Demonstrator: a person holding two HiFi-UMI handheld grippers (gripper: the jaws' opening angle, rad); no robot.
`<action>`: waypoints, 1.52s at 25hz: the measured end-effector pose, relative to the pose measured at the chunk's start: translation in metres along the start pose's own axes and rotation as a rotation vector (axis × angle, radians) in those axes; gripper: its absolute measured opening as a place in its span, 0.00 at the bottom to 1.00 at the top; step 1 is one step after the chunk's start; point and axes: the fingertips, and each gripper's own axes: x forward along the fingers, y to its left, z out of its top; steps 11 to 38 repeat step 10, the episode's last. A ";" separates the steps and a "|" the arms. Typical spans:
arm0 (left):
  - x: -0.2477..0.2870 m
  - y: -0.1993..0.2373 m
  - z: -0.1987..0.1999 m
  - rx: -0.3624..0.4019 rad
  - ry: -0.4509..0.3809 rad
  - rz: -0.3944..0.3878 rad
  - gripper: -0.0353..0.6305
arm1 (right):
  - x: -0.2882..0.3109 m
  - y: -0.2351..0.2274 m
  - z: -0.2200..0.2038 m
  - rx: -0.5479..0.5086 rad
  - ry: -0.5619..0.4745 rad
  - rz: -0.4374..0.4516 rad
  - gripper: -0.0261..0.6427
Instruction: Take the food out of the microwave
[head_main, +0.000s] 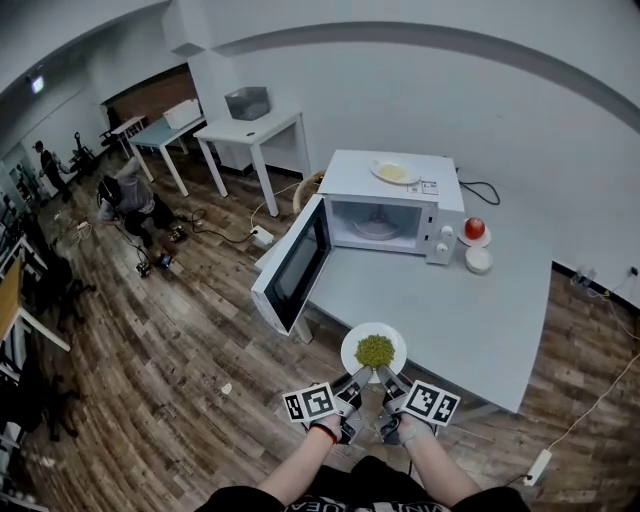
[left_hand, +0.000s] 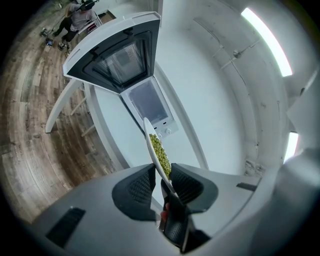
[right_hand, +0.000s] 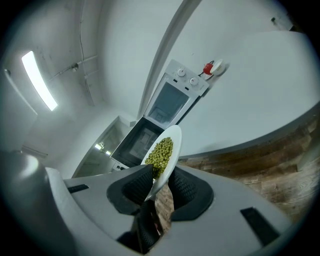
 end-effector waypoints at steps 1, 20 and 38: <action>-0.003 -0.002 -0.002 -0.001 0.001 -0.002 0.20 | -0.003 0.002 -0.003 -0.002 -0.003 -0.001 0.19; -0.028 -0.012 -0.026 -0.004 0.013 -0.017 0.20 | -0.031 0.009 -0.026 -0.003 -0.027 -0.012 0.19; -0.028 -0.012 -0.026 -0.004 0.013 -0.017 0.20 | -0.031 0.009 -0.026 -0.003 -0.027 -0.012 0.19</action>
